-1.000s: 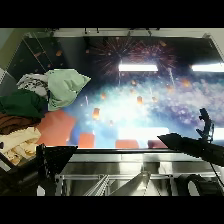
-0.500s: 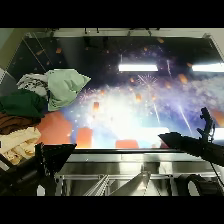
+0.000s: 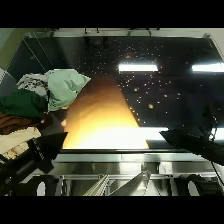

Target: Fold the shirts.

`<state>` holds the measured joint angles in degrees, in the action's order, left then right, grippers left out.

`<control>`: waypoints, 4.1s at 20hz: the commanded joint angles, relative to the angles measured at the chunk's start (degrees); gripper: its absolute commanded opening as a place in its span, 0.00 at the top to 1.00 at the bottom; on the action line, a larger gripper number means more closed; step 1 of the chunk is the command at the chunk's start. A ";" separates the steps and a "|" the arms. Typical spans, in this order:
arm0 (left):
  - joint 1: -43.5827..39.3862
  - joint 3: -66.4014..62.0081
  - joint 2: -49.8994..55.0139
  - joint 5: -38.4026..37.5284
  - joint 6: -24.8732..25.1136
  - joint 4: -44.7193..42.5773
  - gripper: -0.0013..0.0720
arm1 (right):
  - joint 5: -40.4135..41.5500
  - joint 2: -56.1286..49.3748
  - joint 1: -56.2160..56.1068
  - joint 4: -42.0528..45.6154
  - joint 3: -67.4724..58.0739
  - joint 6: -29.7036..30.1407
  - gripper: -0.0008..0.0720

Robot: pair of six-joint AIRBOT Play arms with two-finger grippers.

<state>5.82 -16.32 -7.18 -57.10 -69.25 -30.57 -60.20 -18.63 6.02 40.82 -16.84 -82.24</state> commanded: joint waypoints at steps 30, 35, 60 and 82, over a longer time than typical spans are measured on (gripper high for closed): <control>4.98 -86.86 120.28 -22.12 -4.26 -24.61 0.87 | 12.17 -43.12 1.29 0.28 -17.55 11.58 0.55; 4.92 -96.98 118.20 -35.45 -1.18 1.11 0.97 | 7.41 -41.46 1.38 0.33 -19.87 13.84 0.96; -12.87 -55.95 93.79 -30.08 0.68 -18.36 0.01 | -3.78 -37.16 1.25 10.62 -15.32 8.79 0.24; -28.04 -51.04 110.75 -29.14 2.32 -18.97 0.97 | -10.25 -60.26 -3.39 -18.91 -17.73 36.63 0.96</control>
<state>-21.89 -63.46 101.73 -78.83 -66.83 -49.67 -63.02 -80.18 0.86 23.81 -32.08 -48.25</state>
